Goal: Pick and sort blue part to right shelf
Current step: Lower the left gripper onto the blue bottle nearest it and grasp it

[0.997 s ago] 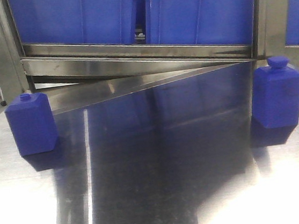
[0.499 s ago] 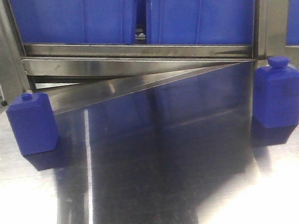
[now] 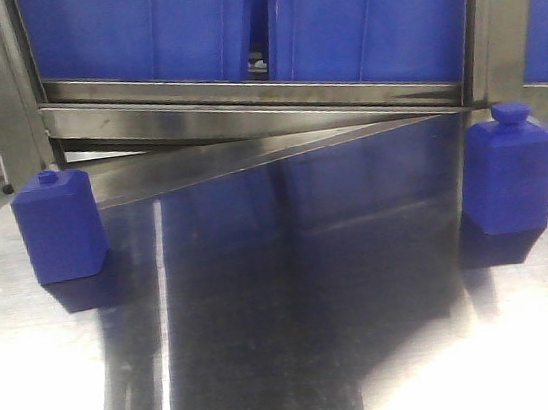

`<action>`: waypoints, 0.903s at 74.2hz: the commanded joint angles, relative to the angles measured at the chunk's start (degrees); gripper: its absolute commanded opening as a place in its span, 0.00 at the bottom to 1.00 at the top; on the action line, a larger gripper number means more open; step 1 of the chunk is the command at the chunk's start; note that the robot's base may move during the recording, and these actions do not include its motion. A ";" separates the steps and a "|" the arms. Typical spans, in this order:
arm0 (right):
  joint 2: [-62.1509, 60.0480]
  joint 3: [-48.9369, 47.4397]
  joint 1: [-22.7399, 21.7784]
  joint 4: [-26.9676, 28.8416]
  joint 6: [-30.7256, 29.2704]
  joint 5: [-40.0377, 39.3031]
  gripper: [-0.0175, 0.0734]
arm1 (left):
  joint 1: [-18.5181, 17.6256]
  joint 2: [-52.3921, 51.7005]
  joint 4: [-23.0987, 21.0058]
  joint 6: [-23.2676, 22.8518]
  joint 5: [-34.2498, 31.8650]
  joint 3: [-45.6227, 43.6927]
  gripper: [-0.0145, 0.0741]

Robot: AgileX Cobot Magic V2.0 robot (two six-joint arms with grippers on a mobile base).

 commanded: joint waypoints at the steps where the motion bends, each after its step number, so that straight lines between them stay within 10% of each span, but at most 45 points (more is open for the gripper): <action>1: -1.22 -1.34 -0.17 -0.15 -0.35 -5.18 0.26 | -1.24 5.46 0.12 0.18 -0.98 -6.36 0.77; 31: -1.22 -1.34 -0.17 -0.15 -0.35 -5.18 0.26 | -1.24 29.86 17.27 -14.11 28.36 -33.00 0.77; 67: -1.22 -1.34 -0.17 -0.15 -0.35 -5.18 0.26 | -1.24 39.51 18.39 -18.69 26.41 -35.67 0.77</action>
